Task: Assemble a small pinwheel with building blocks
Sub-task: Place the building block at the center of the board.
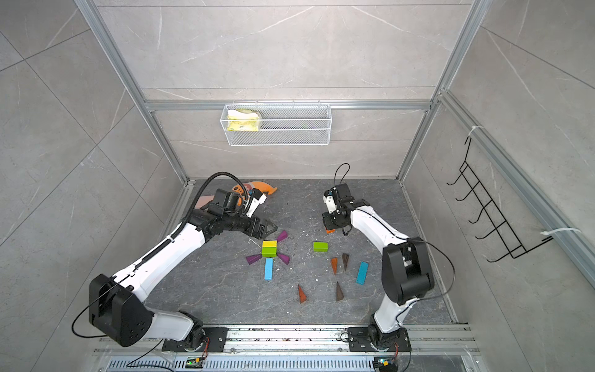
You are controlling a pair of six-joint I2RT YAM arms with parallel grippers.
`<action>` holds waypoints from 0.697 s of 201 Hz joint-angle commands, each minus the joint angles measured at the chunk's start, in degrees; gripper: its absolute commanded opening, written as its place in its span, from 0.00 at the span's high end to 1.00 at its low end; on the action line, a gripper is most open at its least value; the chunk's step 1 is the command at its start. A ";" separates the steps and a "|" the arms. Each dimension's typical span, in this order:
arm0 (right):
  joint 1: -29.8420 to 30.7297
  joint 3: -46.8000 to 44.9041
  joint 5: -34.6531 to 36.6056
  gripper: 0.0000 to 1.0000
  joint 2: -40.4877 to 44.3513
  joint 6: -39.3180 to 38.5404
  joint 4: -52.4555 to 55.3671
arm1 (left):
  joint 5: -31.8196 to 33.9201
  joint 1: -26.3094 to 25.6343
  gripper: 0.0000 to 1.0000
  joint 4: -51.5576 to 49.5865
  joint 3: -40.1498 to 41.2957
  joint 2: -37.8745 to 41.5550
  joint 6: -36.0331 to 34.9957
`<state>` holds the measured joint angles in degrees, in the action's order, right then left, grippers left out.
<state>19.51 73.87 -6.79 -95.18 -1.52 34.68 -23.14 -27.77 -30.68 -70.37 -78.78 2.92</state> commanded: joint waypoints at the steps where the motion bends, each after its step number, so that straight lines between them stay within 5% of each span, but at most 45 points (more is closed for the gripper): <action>1: 5.13 -2.37 -0.79 0.86 3.16 -5.63 3.22 | 2.68 -0.27 0.00 -2.32 -0.32 5.13 -1.06; 68: 16.32 -10.60 2.22 0.87 8.25 -0.09 4.96 | 9.26 -1.25 0.00 -6.71 12.37 26.41 8.53; 140: 20.22 -15.28 6.36 0.84 3.09 3.03 -0.04 | 8.19 -1.83 0.00 -10.02 14.38 29.79 8.16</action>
<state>39.03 58.85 -2.87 -89.91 0.25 36.97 -14.72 -29.02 -39.72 -56.14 -49.17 10.28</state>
